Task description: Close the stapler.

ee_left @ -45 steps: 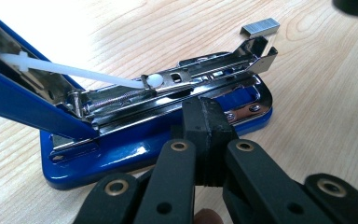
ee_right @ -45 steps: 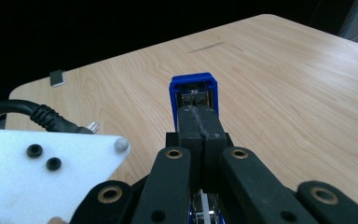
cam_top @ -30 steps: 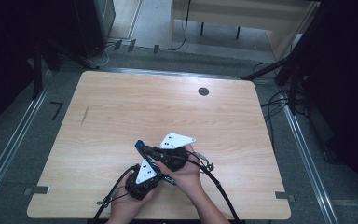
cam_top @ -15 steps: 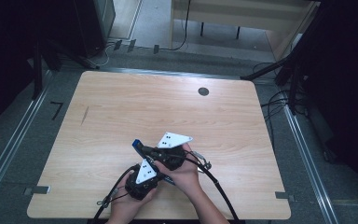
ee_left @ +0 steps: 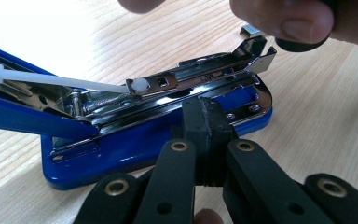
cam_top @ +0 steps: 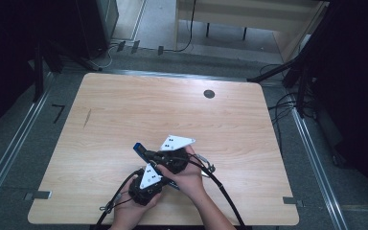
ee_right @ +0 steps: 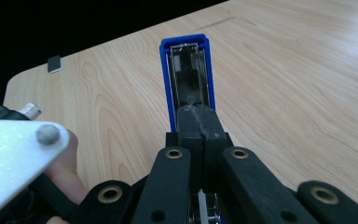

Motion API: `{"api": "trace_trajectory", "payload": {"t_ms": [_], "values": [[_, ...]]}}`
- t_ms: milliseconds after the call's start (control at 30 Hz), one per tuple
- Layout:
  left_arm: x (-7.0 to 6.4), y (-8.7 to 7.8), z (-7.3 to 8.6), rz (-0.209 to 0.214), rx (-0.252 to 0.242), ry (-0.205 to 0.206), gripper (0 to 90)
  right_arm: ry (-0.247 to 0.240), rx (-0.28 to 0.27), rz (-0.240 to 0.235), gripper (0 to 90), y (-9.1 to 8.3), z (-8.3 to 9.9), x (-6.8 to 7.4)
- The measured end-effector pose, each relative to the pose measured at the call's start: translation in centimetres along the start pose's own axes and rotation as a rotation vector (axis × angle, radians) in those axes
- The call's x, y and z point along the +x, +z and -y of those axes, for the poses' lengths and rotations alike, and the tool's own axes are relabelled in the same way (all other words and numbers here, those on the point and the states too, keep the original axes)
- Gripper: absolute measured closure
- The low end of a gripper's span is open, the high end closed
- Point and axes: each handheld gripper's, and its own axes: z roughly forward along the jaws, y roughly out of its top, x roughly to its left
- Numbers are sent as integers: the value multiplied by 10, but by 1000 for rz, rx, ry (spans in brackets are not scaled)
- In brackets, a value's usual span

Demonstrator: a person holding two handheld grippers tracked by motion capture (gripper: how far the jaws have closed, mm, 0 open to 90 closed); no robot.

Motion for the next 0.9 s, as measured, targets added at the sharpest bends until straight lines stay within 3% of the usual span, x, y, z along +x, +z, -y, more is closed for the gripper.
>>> {"api": "trace_trajectory", "payload": {"t_ms": [900], "values": [[0, 0, 0, -4, 0, 4, 900, 27, 144, 6, 900, 24, -5, -4]]}}
